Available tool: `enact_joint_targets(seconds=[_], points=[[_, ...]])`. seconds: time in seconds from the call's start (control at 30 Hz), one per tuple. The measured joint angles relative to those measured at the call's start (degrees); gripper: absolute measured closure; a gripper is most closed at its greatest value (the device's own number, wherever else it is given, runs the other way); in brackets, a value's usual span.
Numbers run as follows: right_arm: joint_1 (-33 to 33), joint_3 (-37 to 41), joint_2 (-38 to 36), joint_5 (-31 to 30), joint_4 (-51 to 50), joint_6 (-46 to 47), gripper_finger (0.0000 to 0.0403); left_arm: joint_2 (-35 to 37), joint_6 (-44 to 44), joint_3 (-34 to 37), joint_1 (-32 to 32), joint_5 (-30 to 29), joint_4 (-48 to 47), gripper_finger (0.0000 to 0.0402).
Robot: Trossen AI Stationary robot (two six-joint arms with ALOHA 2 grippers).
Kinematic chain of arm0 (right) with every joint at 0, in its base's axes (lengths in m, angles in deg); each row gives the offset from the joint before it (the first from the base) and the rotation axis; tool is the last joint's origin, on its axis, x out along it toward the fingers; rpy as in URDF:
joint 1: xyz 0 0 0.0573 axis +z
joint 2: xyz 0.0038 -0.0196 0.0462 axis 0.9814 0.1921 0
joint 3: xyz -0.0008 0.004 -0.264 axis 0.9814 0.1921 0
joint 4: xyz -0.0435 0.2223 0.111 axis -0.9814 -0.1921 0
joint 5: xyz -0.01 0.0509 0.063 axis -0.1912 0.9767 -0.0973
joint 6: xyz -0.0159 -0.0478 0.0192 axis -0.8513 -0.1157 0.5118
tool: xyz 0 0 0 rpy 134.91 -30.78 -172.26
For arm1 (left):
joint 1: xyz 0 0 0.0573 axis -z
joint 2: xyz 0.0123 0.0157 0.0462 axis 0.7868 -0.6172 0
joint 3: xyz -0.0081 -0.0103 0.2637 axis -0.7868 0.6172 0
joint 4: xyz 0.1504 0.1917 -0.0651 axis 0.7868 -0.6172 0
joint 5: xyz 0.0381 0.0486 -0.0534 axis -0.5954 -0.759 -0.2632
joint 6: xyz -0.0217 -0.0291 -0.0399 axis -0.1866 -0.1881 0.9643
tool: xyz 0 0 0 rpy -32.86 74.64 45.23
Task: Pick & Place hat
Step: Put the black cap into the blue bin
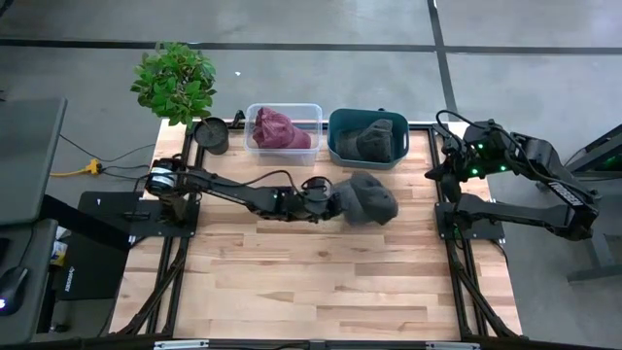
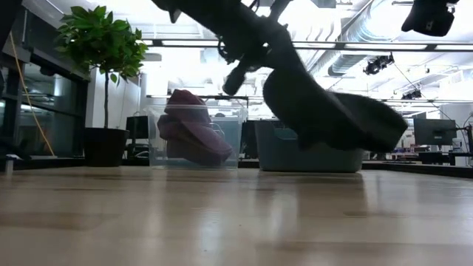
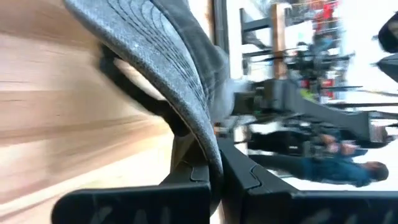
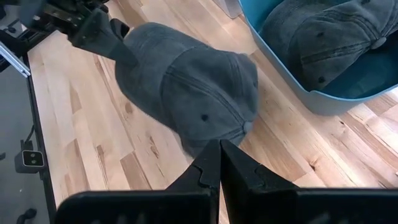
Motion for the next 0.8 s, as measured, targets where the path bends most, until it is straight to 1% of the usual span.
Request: enact_joint_targets(seconds=[0.07,0.17,0.23,0.33,0.43,0.53,0.6,0.7,0.8], points=[[0.0,0.0,0.0,0.3,0.3,0.0,0.0402,0.8,-0.9,0.3,0.0,-0.1,-2.1,0.0401],[0.0,0.0,0.0,0.8,0.8,0.0,0.0402,1.1,-1.5,0.2,0.0,-0.1,-1.7,0.0401],[0.0,0.0,0.0,0.9,1.2,0.0,0.0402,2.5,-2.1,0.3,0.0,0.9,-2.9,0.0401],[0.0,0.0,0.0,1.1,1.8,0.0,0.0402,3.5,-2.5,-0.1,0.0,2.5,-0.8,0.0401],[0.0,0.0,0.0,1.2,2.1,0.0,0.0402,5.0,-3.9,0.3,0.4,3.5,-3.0,0.0401],[0.0,0.0,0.0,1.4,2.6,0.1,0.0402,5.8,-4.7,-0.1,0.7,3.5,-1.4,0.0401],[0.0,0.0,0.0,2.0,3.2,0.2,0.0401,8.1,-5.6,0.3,0.9,3.6,-4.6,0.0401],[0.0,0.0,0.1,2.7,4.2,0.7,0.0384,9.6,-6.6,-0.8,1.4,2.4,-4.4,0.0401],[0.0,0.0,0.2,4.4,6.2,1.1,0.0344,11.1,-9.0,-1.6,1.4,1.7,-11.4,0.0401]])
